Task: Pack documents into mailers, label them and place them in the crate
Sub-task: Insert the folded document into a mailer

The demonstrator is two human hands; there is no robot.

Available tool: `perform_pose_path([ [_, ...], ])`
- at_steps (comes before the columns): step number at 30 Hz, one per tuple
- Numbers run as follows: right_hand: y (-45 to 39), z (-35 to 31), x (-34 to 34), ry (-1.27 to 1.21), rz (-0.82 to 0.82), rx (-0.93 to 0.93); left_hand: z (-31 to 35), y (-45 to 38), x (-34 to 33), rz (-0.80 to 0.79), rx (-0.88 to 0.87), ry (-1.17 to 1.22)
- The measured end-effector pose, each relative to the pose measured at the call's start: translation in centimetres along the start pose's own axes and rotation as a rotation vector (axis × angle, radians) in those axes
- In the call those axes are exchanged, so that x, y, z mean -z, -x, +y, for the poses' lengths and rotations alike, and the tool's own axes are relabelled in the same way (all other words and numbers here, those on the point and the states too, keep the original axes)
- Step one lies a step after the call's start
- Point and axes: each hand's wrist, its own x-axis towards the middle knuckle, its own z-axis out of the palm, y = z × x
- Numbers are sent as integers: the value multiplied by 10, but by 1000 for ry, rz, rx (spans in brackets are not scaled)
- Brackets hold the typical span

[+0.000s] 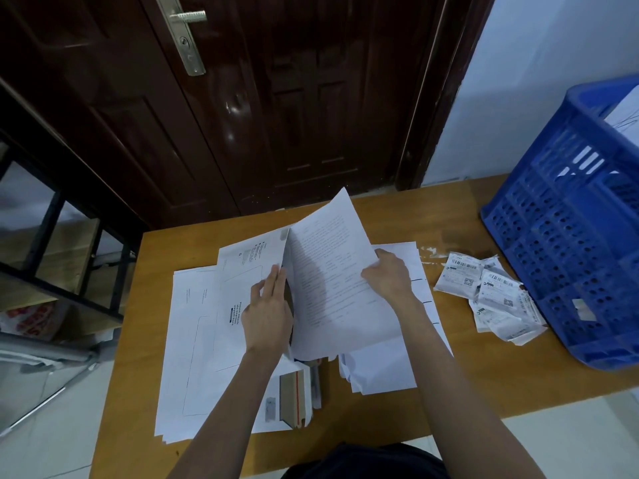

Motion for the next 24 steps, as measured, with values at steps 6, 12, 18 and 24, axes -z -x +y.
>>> perform_pose_path([
  [6, 0, -3, 3, -123, -37, 7, 2, -1, 1, 1, 9, 18],
  [12, 3, -6, 1, -297, -110, -48, 3, -2, 1, -4, 18, 17],
  [18, 3, -3, -5, -171, -113, -9, 5, -2, 6, 9, 39, 39],
  [24, 4, -6, -9, -98, -214, 28, 8, -1, 7, 19, 26, 58],
])
